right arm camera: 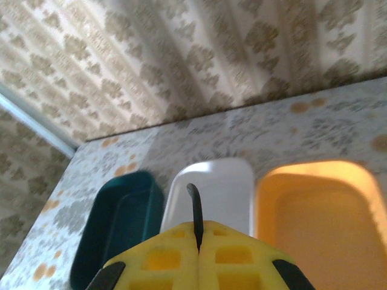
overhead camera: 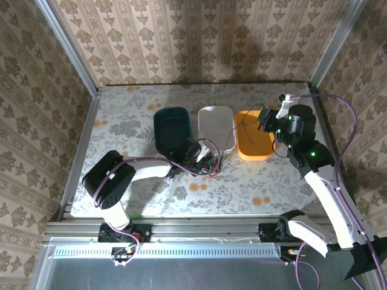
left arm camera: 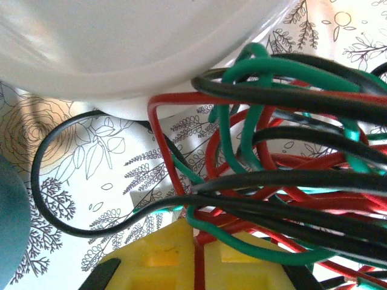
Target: Untangle the cables
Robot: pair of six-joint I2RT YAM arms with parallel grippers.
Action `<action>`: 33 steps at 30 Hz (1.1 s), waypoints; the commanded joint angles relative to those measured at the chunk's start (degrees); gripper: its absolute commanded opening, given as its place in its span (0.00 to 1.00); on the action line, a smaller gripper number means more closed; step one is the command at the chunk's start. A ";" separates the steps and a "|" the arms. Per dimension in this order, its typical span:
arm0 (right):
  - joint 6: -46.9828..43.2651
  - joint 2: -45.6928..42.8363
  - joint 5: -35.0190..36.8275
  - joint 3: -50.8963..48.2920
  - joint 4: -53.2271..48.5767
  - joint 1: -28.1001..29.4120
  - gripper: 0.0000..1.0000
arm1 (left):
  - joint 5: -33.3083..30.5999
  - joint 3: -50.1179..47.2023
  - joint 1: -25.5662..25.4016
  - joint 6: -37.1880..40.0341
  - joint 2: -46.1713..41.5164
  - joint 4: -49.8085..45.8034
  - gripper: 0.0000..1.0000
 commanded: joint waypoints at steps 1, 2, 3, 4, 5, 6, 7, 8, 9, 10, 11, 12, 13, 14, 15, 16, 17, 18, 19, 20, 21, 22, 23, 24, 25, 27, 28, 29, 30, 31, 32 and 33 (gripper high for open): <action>0.04 2.62 3.84 1.95 1.12 -2.33 0.03 | -1.65 -0.53 0.40 -0.57 -1.28 -0.38 0.00; 0.33 3.73 3.43 1.32 2.26 -2.94 0.03 | -2.06 -0.53 0.53 -0.61 -1.45 -0.01 0.00; 0.92 4.70 3.28 0.60 3.48 -3.46 0.03 | -2.50 -0.47 0.73 -0.91 -1.53 0.33 0.00; 1.32 5.49 3.13 0.16 4.66 -3.95 0.03 | -2.57 -0.43 1.12 -1.31 -1.47 0.55 0.00; 1.83 6.46 2.89 -0.26 5.92 -4.45 0.03 | -2.49 -0.35 1.62 -1.83 -1.25 0.76 0.00; 2.58 7.23 3.38 -0.28 6.75 -4.93 0.03 | -2.49 -0.17 2.21 -2.47 -0.97 0.72 0.00; 3.20 7.71 3.96 -0.43 7.75 -5.31 0.03 | -2.41 -0.09 2.76 -2.83 -0.65 0.73 0.00; 3.49 8.06 4.88 -0.62 8.70 -5.71 0.03 | -2.51 -0.12 3.31 -3.44 -0.42 0.81 0.00; 3.50 8.02 6.43 -0.70 9.52 -6.15 0.03 | -3.06 -0.32 3.90 -4.24 -0.33 0.97 0.00; 3.37 7.94 7.65 -0.64 9.92 -6.71 0.03 | -3.18 -0.62 4.44 -4.76 -0.24 1.22 0.00; 3.47 7.80 9.10 -0.30 9.96 -7.57 0.03 | -3.39 -0.99 4.90 -5.13 -0.24 1.60 0.00; 3.94 7.61 10.56 -0.03 9.67 -8.44 0.03 | -4.07 -1.36 5.17 -5.54 -0.33 1.78 0.00; 4.38 7.37 11.68 0.27 9.31 -9.39 0.03 | -4.29 -1.61 5.43 -5.92 -0.33 2.05 0.00; 5.09 7.17 12.14 0.42 9.00 -10.43 0.03 | -4.58 -1.81 5.67 -6.24 -0.33 2.21 0.00; 5.59 7.14 11.73 0.47 9.11 -11.44 0.03 | -5.20 -1.92 5.79 -6.65 -0.16 2.39 0.00; 5.69 7.21 10.61 0.57 8.96 -12.32 0.03 | -5.53 -1.93 6.03 -6.90 0.01 2.53 0.00; 5.57 7.59 9.33 0.83 8.76 -12.96 0.04 | -6.02 -1.80 6.14 -7.15 0.24 2.61 0.00; 4.89 8.26 7.14 1.43 8.14 -13.61 0.04 | -6.88 -1.52 6.27 -7.69 0.56 2.52 0.00; 3.90 9.41 4.60 2.58 7.02 -14.04 0.04 | -7.19 -1.12 6.49 -8.07 0.87 2.44 0.00; 2.81 10.59 2.51 4.05 5.01 -14.26 0.05 | -7.59 -0.78 6.59 -8.41 1.12 2.48 0.00; 1.61 12.01 0.86 5.87 2.69 -14.27 0.04 | -8.13 -0.22 6.71 -8.78 1.41 2.33 0.00; 0.79 13.23 -0.89 7.11 1.08 -14.32 0.05 | -8.26 0.37 6.72 -8.88 1.69 2.39 0.00; 0.02 14.02 -1.87 7.88 0.20 -14.27 0.05 | -8.27 0.76 6.63 -8.93 1.93 2.63 0.00; -0.81 14.59 -2.19 8.51 -0.79 -14.23 0.05 | -8.44 1.26 6.63 -9.24 2.12 2.76 0.00; -1.66 15.02 -0.96 9.01 -2.02 -14.20 0.05 | -8.68 1.62 6.69 -9.44 2.26 2.81 0.00; -2.14 14.95 5.62 10.13 -4.94 -14.25 0.03 | -9.30 1.85 6.87 -9.95 2.47 2.81 0.00; -2.17 14.76 8.88 10.43 -6.13 -14.42 0.03 | -9.06 1.77 7.13 -10.28 2.48 2.75 0.00; -2.33 14.53 10.45 10.53 -6.67 -14.60 0.03 | -8.80 1.61 7.44 -10.42 2.48 2.79 0.00; -2.54 14.14 11.56 10.45 -6.95 -14.79 0.03 | -8.29 1.44 7.61 -10.26 2.48 2.79 0.00; -2.72 13.85 12.74 10.44 -7.37 -15.01 0.04 | -8.29 1.33 7.53 -9.93 2.42 2.67 0.00; -2.82 13.74 13.65 10.44 -7.88 -15.26 0.03 | -8.08 1.16 7.66 -9.85 2.33 2.58 0.00; -2.58 13.59 14.60 10.38 -8.45 -15.53 0.03 | -7.68 0.83 7.66 -9.64 2.22 2.75 0.00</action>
